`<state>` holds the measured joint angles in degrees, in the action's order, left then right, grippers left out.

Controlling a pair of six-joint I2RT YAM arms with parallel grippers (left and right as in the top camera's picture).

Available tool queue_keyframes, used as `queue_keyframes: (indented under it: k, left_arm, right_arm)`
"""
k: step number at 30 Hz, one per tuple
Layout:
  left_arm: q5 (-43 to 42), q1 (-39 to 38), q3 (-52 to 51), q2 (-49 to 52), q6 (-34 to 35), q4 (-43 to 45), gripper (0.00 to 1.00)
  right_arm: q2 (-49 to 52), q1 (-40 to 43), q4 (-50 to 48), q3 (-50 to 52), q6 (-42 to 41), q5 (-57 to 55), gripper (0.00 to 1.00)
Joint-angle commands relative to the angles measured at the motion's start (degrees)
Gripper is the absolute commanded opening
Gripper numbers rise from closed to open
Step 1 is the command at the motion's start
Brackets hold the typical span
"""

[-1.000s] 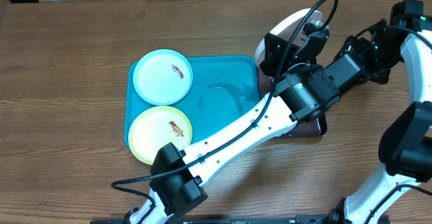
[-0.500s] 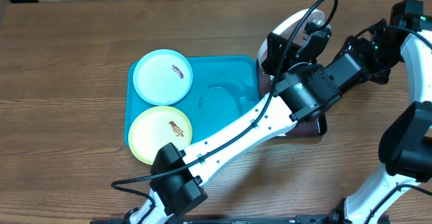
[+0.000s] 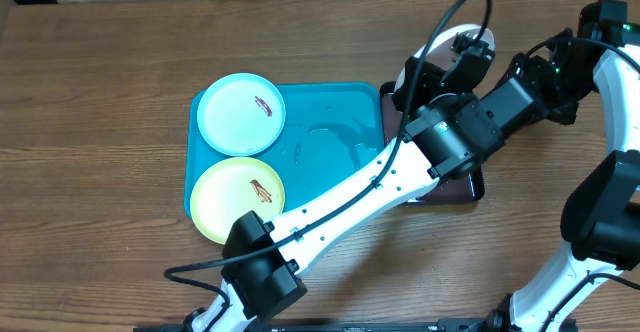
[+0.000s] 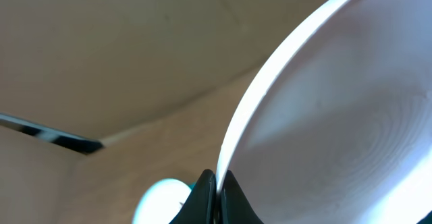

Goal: Clean dirty plates on tray and stack at the side
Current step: 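Swing the white plate left and set it on the table, open left gripper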

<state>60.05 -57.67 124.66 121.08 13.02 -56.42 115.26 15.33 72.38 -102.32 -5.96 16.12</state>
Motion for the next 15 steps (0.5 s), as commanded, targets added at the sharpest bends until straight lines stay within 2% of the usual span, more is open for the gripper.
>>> queue_keyframes:
  k: [1, 7, 8, 9, 13, 15]
  left_arm:
    - [-11.2, 3.3, 0.1, 0.4, 8.4, -2.5, 0.04]
    - [-36.0, 13.4, 0.0, 0.4, 13.4, -7.8, 0.04]
    - [-46.8, 17.9, 0.0, 0.4, 13.4, -9.3, 0.04]
    - [-52.7, 20.6, 0.0, 0.4, 13.4, -10.3, 0.04]
    - [-72.5, 31.8, 0.0, 0.4, 12.9, -14.6, 0.04]
    - [-79.4, 37.6, 0.0, 0.4, 11.5, -17.0, 0.04]
  right_arm:
    - [-1.5, 0.1, -0.3, -1.2, 0.0, 0.0, 1.0]
    - [-1.5, 0.1, -0.3, -1.2, 0.0, 0.0, 1.0]
    - [-1.5, 0.1, -0.3, -1.2, 0.0, 0.0, 1.0]
    - [-1.5, 0.1, -0.3, -1.2, 0.0, 0.0, 1.0]
    - [-1.5, 0.1, -0.3, -1.2, 0.0, 0.0, 1.0]
    - [-1.5, 0.1, -0.3, -1.2, 0.0, 0.0, 1.0]
